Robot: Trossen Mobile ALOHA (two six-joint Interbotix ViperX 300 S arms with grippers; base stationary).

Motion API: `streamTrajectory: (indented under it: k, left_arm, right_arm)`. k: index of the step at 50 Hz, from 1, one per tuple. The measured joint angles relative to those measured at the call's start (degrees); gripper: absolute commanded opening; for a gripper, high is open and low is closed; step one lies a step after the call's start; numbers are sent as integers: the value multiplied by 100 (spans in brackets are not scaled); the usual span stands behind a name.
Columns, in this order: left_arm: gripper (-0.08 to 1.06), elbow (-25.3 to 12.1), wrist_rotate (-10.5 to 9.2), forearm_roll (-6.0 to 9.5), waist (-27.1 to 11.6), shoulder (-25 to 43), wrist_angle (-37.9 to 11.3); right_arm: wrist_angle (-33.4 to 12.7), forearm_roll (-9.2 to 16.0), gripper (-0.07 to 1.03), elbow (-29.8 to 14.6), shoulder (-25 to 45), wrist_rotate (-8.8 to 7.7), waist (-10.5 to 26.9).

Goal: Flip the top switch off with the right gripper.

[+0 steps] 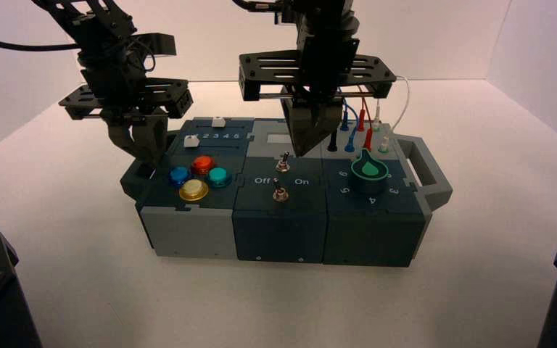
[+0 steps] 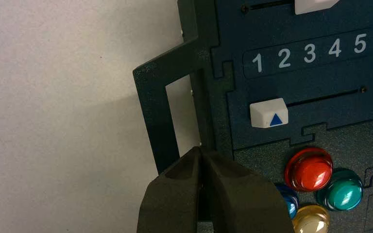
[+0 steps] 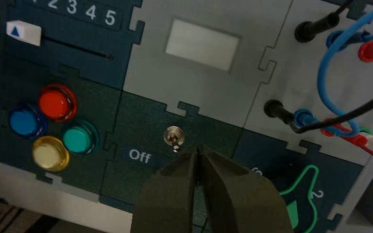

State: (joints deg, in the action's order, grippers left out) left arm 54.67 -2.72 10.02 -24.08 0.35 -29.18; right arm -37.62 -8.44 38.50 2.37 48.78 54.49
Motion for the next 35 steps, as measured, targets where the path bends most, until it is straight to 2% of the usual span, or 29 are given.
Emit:
streamTrajectory:
  k: [35]
  left_arm:
    - [-3,18,0,0,0,-9,9]
  right_arm:
    - [-35,-18,-3,-202,264,18,105]
